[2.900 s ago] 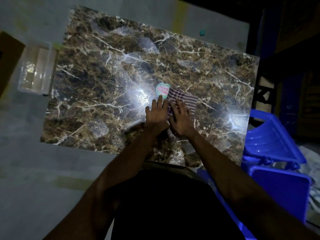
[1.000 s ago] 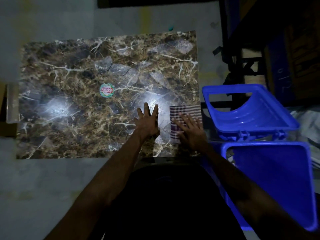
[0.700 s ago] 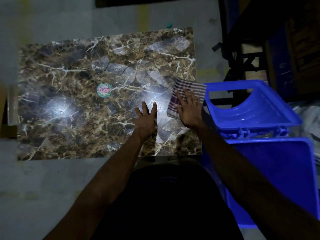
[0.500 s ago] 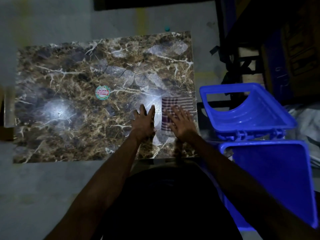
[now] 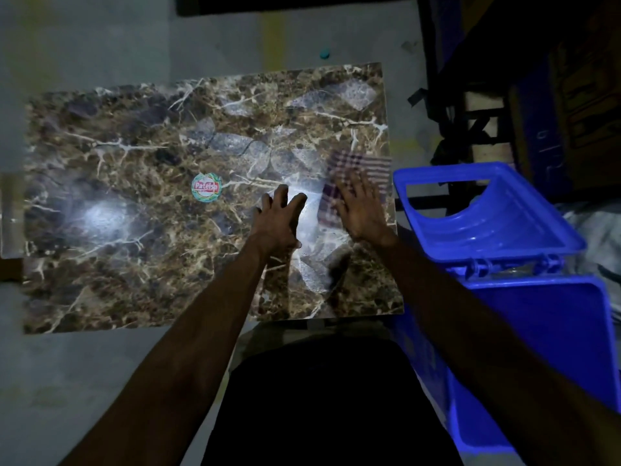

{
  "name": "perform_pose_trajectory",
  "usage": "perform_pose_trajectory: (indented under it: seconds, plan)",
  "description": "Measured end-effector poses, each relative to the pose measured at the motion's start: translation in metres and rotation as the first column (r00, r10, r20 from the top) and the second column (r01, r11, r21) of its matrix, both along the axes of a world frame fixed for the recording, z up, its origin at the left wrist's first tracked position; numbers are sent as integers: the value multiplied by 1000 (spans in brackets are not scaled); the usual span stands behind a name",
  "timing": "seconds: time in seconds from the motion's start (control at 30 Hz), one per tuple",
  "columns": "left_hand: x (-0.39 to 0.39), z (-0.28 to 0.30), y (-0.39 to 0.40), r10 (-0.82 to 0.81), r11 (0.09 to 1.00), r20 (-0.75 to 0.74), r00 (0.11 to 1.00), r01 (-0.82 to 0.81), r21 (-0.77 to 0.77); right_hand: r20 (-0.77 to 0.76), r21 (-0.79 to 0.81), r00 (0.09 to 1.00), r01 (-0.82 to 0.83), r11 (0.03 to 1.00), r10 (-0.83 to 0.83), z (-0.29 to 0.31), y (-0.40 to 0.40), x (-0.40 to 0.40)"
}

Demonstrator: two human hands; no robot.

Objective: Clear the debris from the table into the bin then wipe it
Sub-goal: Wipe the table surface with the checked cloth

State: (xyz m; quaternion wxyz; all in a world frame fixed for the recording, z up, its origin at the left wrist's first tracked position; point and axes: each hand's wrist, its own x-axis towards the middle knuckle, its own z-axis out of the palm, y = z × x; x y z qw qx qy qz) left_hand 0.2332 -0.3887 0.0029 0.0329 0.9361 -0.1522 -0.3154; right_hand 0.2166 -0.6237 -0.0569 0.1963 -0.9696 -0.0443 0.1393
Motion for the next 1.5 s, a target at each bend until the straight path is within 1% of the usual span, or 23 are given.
perform_pose_trajectory:
  seconds: [0.1, 0.17, 0.23, 0.3, 0.4, 0.47, 0.53, 0.6, 0.63, 0.7, 0.77, 0.83, 0.9, 1.0, 1.07, 1.13, 1.23, 1.3, 1.4, 1.5]
  plan:
    - [16, 0, 6, 43, 999, -13, 999, -43, 7, -14, 12, 992, -122, 992, 122, -1, -8, -34]
    - [24, -3, 15, 121, 992, -36, 992, -121, 23, -29, -14, 990, -135, 991, 134, -3, -31, -46]
    - [29, -5, 23, 195, 981, -67, 978, -195, 14, -54, -19, 995, -81, 997, 80, -3, -54, -39]
    - [29, -6, 25, 224, 974, -92, 970, -225, -2, -46, -16, 999, 13, 1000, -13, -6, -64, -18]
    - [28, -7, 21, 223, 974, -83, 971, -225, -17, -29, -33, 985, 167, 985, -168, -7, -47, 28]
    - [28, -9, 21, 218, 975, -72, 973, -220, -19, -20, -32, 981, 192, 981, -192, -6, -24, 50]
    - [30, -10, 23, 212, 977, -81, 974, -214, -10, -15, -1, 991, 135, 991, -135, -4, -1, 54]
    - [31, -11, 23, 216, 976, -106, 971, -219, -18, -45, 32, 999, 11, 999, -10, -1, 15, 35]
    - [31, -12, 23, 220, 974, -107, 970, -224, -23, -54, 38, 997, -52, 998, 54, -1, 17, 22]
    - [31, -11, 22, 229, 972, -109, 967, -233, -23, -69, 57, 991, -115, 992, 119, 2, 6, -4]
    - [31, -11, 23, 223, 974, -105, 969, -227, -29, -76, 47, 989, -120, 992, 123, 2, -20, -23]
    - [31, -12, 23, 218, 974, -96, 971, -222, -32, -77, 26, 995, -68, 997, 69, 2, -48, -25]
    - [31, -15, 23, 222, 974, -92, 971, -225, -20, -44, 22, 999, 14, 1000, -13, -3, -64, -4]
    - [28, -14, 23, 220, 975, -60, 974, -220, -2, -16, 14, 993, 119, 993, -118, -7, -45, 45]
    - [23, -13, 24, 227, 974, -40, 973, -227, -2, -4, 24, 996, 92, 995, -92, -3, -15, 67]
    - [14, -15, 28, 258, 966, -46, 965, -259, -17, -19, 44, 1000, -16, 999, 17, 1, 13, 68]
    - [3, -22, 44, 210, 976, 6, 978, -209, -53, -22, 37, 974, -223, 974, 224, 1, 30, 30]
    - [3, -20, 60, 184, 980, 14, 983, -183, -82, -18, 50, 956, -290, 956, 291, 2, 17, 6]
    - [6, -12, 86, 214, 975, 82, 973, -208, -76, -14, 12, 967, -253, 968, 253, 1, -19, -8]
    - [11, -11, 112, 278, 960, 102, 955, -273, -67, -12, -45, 992, -126, 991, 126, -2, -36, 16]
